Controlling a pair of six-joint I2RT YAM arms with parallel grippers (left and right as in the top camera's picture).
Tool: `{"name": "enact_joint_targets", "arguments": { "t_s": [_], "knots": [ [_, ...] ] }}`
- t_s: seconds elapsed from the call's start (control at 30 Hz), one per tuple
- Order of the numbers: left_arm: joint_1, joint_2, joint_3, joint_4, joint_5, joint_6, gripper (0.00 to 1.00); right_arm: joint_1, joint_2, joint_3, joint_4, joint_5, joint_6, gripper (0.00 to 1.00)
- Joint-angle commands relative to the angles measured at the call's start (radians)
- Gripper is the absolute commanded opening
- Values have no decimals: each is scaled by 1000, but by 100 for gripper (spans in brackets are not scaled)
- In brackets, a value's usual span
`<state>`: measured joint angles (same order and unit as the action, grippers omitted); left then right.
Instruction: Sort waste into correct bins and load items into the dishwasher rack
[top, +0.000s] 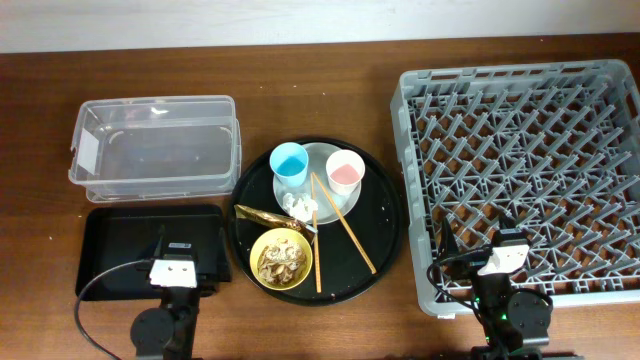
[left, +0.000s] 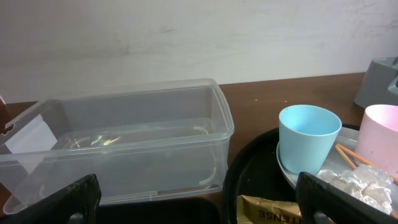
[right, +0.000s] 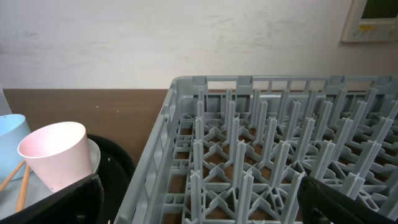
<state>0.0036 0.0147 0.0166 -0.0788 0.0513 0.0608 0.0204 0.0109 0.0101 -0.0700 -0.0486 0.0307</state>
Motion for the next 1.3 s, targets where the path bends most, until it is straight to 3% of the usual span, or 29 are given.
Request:
{"name": "enact_joint_targets", "arguments": {
  "t_s": [0.0,0.1,0.27,0.53,0.63,0.83,1.03,1.1,1.13,1.17,1.23,1.27],
  "knots": [
    [6,-3,-7,1,2,12,99,6,-5,-5,-5,8,11,98],
    [6,-3,6,17,176,11,99,6,-5,-5,-5,9,11,98],
    [6,-3,71,-62,287,-99,99,6,-5,-5,-5,8,11,98],
    [6,37,318,-322,299,-98,99,6,-5,-5,-5,9,11,98],
    [6,192,455,-392,333,-98,99,6,-5,-5,-5,8,11,98],
    [6,715,875,-649,443,-98,99,6,-5,-5,-5,9,11,98],
    [6,843,939,-682,443,-98,98,6,-5,-5,-5,8,11,98],
    [6,843,939,-684,443,-98,49,6,-5,-5,-5,9,11,98],
    [6,843,939,-690,443,-98,30,6,-5,-5,-5,8,11,99],
    [6,843,939,-694,442,-98,24,6,-5,-5,-5,8,11,98],
    [6,843,939,-708,433,-139,2,6,-5,-5,-5,8,11,98],
    [6,843,939,-720,404,-207,1,6,-5,-5,-5,8,11,98]
  ]
}}
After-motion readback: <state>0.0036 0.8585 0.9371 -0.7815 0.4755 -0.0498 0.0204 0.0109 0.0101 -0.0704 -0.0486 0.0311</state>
